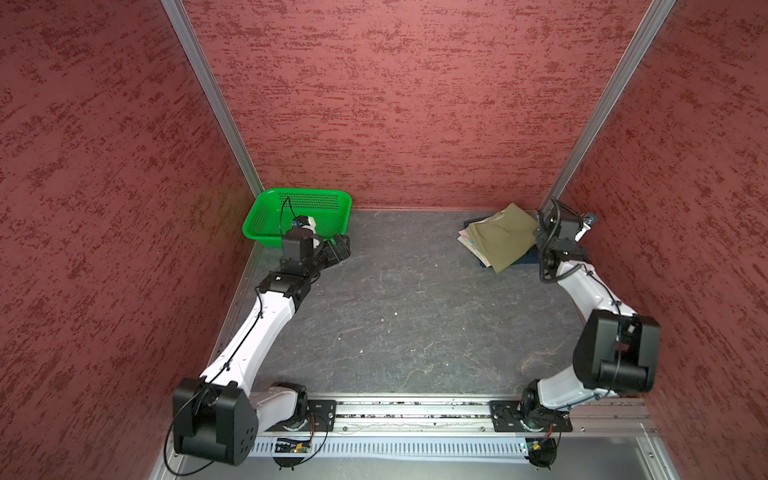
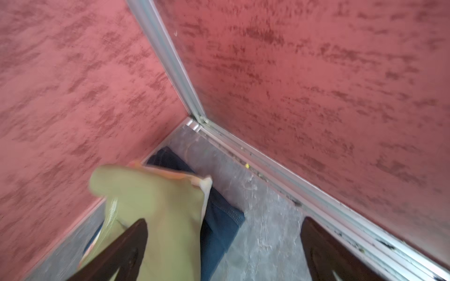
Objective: Fold and stack the skirts
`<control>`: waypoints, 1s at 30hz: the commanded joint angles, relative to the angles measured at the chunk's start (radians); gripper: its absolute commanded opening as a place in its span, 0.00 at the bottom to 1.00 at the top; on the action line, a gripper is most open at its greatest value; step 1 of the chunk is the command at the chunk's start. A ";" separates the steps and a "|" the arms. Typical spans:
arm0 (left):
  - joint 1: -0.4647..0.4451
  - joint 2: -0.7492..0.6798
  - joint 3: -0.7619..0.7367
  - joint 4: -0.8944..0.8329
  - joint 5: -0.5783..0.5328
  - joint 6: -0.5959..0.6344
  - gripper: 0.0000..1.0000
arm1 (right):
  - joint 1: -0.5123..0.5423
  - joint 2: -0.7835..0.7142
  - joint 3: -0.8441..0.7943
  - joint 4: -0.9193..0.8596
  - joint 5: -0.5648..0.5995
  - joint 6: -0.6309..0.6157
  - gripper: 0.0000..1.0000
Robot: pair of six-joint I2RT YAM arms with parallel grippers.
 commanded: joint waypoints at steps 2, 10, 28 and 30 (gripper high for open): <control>0.039 -0.170 -0.156 0.103 -0.255 0.214 1.00 | 0.025 -0.167 -0.239 0.373 -0.162 -0.141 0.99; 0.137 -0.068 -0.408 0.392 -0.353 0.282 1.00 | 0.063 -0.200 -0.664 0.788 -0.188 -0.254 0.99; 0.158 0.437 -0.549 1.217 -0.152 0.425 1.00 | 0.117 0.103 -0.734 1.205 -0.249 -0.399 0.99; 0.172 0.434 -0.548 1.207 -0.119 0.412 0.99 | 0.118 0.104 -0.734 1.208 -0.247 -0.401 0.99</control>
